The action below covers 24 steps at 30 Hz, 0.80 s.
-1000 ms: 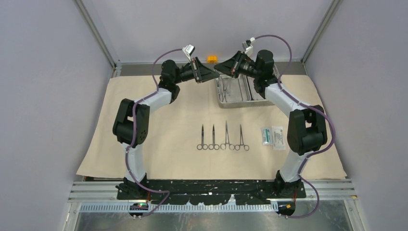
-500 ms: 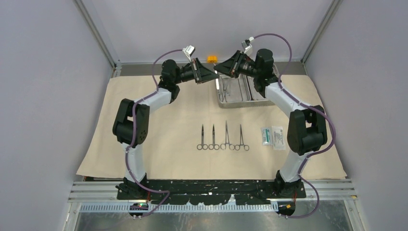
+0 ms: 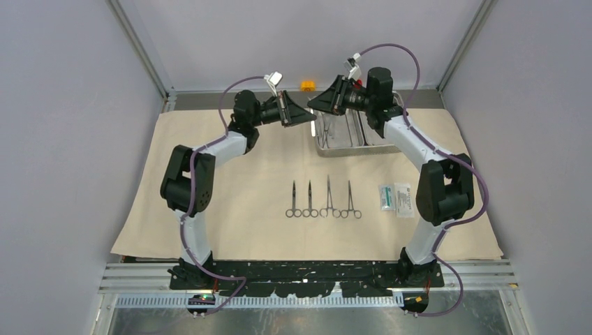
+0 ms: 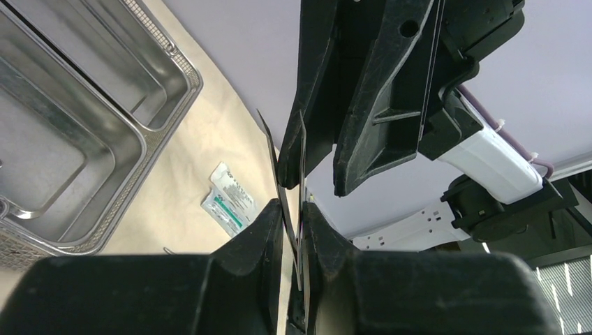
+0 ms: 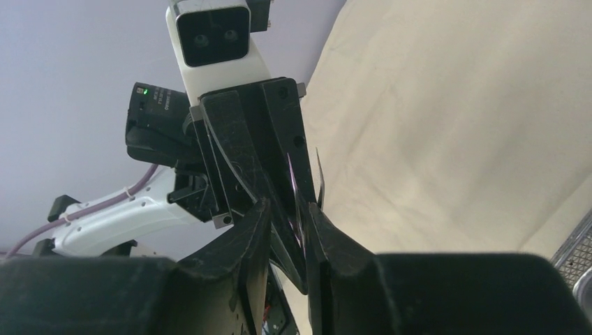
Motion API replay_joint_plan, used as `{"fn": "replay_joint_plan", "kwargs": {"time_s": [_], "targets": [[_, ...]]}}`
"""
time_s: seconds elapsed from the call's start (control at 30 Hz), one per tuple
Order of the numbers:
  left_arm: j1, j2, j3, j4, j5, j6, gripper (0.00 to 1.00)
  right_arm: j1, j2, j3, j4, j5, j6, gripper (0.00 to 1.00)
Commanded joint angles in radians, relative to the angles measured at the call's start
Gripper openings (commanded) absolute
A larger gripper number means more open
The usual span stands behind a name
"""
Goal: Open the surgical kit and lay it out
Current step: Place the medical item in the surgical kit.
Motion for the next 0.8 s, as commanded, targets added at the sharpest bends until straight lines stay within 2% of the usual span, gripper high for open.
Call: {"fn": "replay_joint_plan", "kwargs": {"time_s": [0.0,0.43,0.6,0.67,0.77], "targets": [[0.004,-0.078,-0.020,0.003,0.060,0.050,0.00,-0.008,-0.067,0.070,-0.050,0.028,-0.120,0.30],[0.004,-0.108,-0.064,0.003,0.089,0.084,0.00,-0.008,-0.078,0.134,-0.165,0.030,-0.240,0.32],[0.004,-0.128,-0.084,-0.010,0.089,0.112,0.00,-0.012,-0.076,0.178,-0.269,0.046,-0.304,0.32],[0.004,-0.147,-0.094,-0.081,0.081,0.163,0.00,-0.016,-0.078,0.201,-0.303,0.052,-0.332,0.32],[0.004,-0.200,-0.112,-0.285,0.041,0.314,0.02,-0.018,-0.087,0.224,-0.359,0.069,-0.381,0.32]]}}
